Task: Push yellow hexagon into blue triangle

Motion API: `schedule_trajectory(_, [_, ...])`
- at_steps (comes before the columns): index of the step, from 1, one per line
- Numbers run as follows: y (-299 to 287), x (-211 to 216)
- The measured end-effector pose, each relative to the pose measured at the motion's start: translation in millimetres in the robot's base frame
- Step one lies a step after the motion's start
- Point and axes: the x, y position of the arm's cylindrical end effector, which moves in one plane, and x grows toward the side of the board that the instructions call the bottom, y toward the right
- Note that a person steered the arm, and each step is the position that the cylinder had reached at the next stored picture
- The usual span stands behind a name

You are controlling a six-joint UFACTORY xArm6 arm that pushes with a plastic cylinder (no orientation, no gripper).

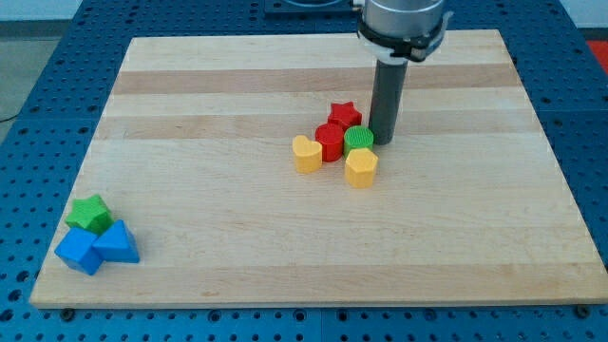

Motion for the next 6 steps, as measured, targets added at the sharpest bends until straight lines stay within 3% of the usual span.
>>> schedule_trajectory(2, [-1.3,47.2])
schedule_trajectory(4, [-48.3,52.9])
schedule_trajectory(6, [-55.0,93.2])
